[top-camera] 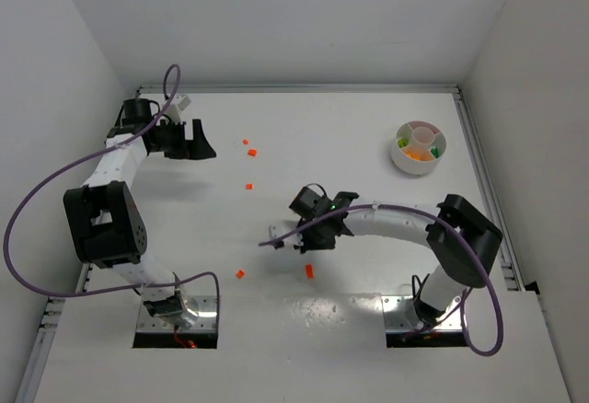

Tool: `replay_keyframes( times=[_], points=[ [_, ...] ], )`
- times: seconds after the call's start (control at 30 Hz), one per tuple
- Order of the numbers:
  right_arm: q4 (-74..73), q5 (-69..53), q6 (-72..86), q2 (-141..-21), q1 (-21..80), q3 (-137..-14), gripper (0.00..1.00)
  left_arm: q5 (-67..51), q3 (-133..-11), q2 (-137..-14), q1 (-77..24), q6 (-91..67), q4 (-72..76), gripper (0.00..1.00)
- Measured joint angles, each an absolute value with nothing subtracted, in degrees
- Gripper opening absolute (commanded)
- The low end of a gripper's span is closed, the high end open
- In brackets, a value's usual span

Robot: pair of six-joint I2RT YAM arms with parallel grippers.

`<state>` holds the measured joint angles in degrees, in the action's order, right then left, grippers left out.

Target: Sort the legos into containers by color

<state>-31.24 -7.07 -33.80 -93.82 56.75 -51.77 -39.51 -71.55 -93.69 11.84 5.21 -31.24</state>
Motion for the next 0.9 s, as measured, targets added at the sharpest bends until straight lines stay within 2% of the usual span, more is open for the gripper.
replay_keyframes(
  times=[0.07,0.1,0.17,0.23,0.37,0.6,0.9],
  points=[
    [-30.9,-6.8,-32.1,-93.8,54.4,-55.0,0.08,-39.6,-71.5,-93.5,11.8,5.0,-31.2,1.0],
    [-30.7,-6.6,-31.4,-94.0,53.4,-56.3,0.24,-39.7,-71.5,-93.4,11.8,4.9,-31.2,1.0],
    [-31.6,-6.5,-29.8,-95.4,50.8,-60.5,0.35,-39.7,-71.5,-93.3,11.8,4.6,-31.2,1.0],
    [-31.6,-6.5,-29.0,-97.4,48.5,-63.9,0.43,-39.7,-71.5,-93.1,11.8,4.3,-31.1,1.0],
    [-33.1,-5.8,-28.9,-99.0,43.8,-64.4,0.52,-39.7,-71.5,-92.8,11.8,4.0,-31.0,1.0],
    [-38.7,-6.2,-29.1,-102.9,37.1,-64.4,0.53,-39.6,-71.5,-92.8,11.8,4.0,-30.7,1.0],
    [-39.9,-7.1,-25.5,-107.9,35.2,-64.5,0.4,-39.6,-71.5,-92.8,11.8,3.8,-30.2,1.0]
  ],
)
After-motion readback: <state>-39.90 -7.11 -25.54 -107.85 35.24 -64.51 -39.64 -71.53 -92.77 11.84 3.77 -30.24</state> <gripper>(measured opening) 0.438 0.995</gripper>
